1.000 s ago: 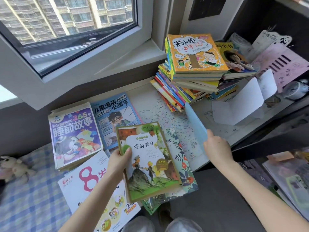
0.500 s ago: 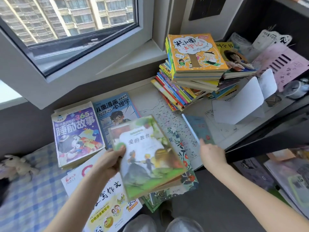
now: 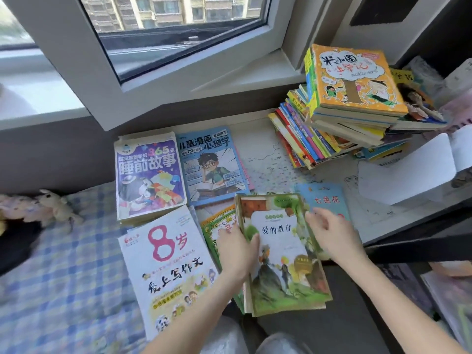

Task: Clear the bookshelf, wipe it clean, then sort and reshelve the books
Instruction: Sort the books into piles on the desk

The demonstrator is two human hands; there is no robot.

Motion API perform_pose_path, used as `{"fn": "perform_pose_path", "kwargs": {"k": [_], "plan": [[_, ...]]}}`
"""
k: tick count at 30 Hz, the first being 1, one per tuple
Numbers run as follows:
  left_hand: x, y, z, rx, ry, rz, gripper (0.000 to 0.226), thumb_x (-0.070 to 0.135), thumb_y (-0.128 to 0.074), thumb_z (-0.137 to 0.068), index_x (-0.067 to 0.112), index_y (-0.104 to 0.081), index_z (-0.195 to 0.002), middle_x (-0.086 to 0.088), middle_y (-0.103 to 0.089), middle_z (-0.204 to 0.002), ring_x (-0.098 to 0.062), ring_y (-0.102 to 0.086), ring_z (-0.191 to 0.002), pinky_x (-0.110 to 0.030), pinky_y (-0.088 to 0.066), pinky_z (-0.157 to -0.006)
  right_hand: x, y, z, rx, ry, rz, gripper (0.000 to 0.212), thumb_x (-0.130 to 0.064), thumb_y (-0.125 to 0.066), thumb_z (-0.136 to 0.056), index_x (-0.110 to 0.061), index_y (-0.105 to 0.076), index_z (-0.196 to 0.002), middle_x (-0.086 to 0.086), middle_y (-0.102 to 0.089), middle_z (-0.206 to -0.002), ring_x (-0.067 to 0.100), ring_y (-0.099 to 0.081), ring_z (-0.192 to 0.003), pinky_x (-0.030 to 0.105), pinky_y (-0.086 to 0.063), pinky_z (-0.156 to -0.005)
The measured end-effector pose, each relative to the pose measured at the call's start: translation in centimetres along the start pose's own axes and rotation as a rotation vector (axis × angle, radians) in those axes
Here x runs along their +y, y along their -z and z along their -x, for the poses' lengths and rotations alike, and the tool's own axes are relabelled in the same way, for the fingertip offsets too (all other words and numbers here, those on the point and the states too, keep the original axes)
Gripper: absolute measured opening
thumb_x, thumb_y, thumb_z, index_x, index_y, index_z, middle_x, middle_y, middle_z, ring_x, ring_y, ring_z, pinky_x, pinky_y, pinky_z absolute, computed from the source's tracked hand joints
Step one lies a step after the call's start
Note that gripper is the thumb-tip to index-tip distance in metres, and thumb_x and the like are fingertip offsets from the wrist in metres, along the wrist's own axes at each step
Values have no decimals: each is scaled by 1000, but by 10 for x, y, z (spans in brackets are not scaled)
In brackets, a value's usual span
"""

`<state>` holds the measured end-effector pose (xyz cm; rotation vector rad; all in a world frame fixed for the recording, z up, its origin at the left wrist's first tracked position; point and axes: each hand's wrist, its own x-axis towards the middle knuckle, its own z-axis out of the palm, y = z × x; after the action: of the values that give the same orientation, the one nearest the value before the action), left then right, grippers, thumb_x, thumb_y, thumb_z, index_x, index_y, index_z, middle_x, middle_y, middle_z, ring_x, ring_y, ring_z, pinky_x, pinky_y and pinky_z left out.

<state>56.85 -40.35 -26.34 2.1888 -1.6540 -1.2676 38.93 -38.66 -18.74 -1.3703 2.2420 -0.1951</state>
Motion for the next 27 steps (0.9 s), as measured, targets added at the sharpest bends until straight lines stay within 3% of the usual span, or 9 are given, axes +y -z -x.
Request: {"fn": "perform_pose_path", "kwargs": {"k": [4,6,8,11,14,19,22,24,27], "plan": [[-1,10,-6,-157,151,339,26,19,-42,-96,3,-44,-116,-10,-58,-109,-28,-59,-97,-33,-47,-76,-28,-52,24,-296,131,197,78,-66,-44,-89,-19,-30,-149,3,-46,-145,24,-47,-128,33,-41,-98],[-7,16,-15,-216,274,524,17,10,-40,-88,5,-54,-95,-12,-62,-94,-24,-59,-75,-34,-53,-68,-37,-75,28,-294,150,380,95,-75,-42,-83,-16,-16,-152,15,-36,-148,32,-36,-134,37,-37,-103],[-11,21,-19,-275,371,632,23,0,-34,-88,7,-52,-75,-10,-53,-73,-18,-47,-55,-27,-43,-53,-47,-91,32,-318,108,515,109,-82,-40,-76,-17,0,-153,29,-18,-151,43,-20,-139,44,-32,-108],[-9,24,-17,-334,378,605,28,-7,-32,-86,8,-54,-78,-9,-44,-69,-17,-38,-54,-25,-32,-48,-58,-107,36,-328,48,604,116,-83,-39,-76,-14,16,-150,40,3,-150,54,-4,-140,54,-26,-112],[-5,22,-12,-295,365,581,31,-1,-40,-92,17,-48,-68,-1,-51,-71,-15,-47,-60,-22,-40,-51,-59,-109,34,-328,24,572,111,-77,-40,-81,-13,18,-150,41,6,-149,55,-1,-140,56,-21,-113],[10,14,-1,-256,359,762,36,-11,-29,-85,9,-57,-73,-17,-61,-89,-23,-51,-78,-34,-45,-70,-42,-92,20,-341,23,444,107,-74,-44,-81,-18,13,-152,35,-1,-153,49,-3,-143,50,-20,-115],[21,8,4,-293,369,854,41,-10,-28,-86,6,-65,-95,-21,-65,-110,-27,-60,-86,-47,-51,-89,-31,-80,11,-357,20,359,101,-64,-51,-83,-20,9,-152,32,-5,-154,45,-5,-145,46,-22,-115],[25,6,5,-305,376,855,44,-8,-29,-87,6,-64,-109,-17,-65,-108,-26,-59,-84,-46,-51,-91,-28,-78,7,-359,17,363,102,-62,-54,-82,-20,8,-152,33,-7,-154,45,-8,-144,46,-24,-114],[26,10,5,-302,335,835,42,-10,-29,-89,10,-63,-75,-14,-59,-85,-25,-52,-76,-40,-50,-80,-30,-84,6,-334,-10,442,108,-64,-55,-79,-17,10,-151,35,-8,-152,46,-11,-143,45,-30,-113]]}}
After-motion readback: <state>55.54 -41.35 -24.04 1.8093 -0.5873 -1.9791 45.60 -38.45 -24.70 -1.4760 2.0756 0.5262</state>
